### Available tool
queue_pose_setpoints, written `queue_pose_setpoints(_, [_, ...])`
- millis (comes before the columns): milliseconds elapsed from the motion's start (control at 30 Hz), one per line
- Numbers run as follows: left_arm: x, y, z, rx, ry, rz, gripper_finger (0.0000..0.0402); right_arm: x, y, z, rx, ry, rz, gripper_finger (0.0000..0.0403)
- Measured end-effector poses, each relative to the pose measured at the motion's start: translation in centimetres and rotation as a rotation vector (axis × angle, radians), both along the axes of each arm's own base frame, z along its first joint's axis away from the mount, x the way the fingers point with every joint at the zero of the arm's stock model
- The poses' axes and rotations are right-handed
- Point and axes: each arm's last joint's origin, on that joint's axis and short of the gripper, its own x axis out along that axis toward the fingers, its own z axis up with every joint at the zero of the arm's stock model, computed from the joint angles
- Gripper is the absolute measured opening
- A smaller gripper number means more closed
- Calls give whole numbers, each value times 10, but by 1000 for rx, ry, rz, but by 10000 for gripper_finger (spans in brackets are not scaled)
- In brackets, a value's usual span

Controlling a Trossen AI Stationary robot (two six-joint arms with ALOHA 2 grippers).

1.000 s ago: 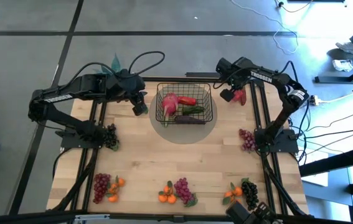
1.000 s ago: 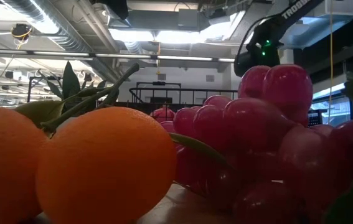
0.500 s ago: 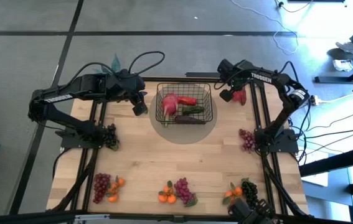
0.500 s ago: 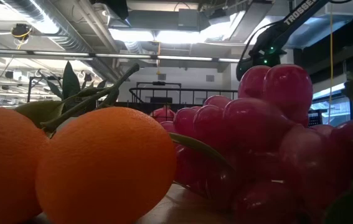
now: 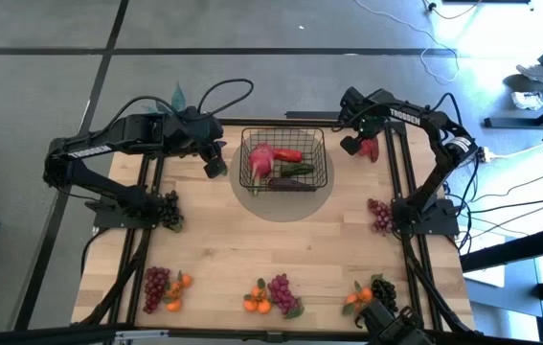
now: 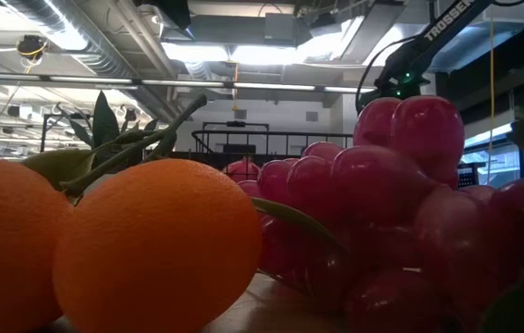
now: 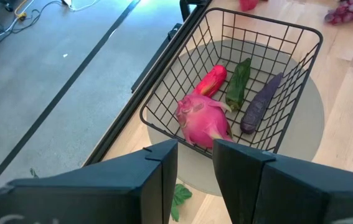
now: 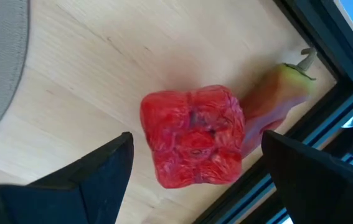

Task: Build produce basket
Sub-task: Put the red bell pepper into the black wire basket

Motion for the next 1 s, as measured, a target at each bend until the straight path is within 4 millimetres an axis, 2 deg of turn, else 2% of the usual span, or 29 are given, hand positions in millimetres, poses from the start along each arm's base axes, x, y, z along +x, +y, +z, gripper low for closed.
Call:
queue_pose_setpoints(367, [0, 0, 0, 0, 0, 0, 90, -2, -1, 0, 39, -47, 11, 336])
queue_pose_setpoints(1000, [0, 0, 0, 0, 0, 0, 90, -4, -2, -1, 26, -19, 2, 336])
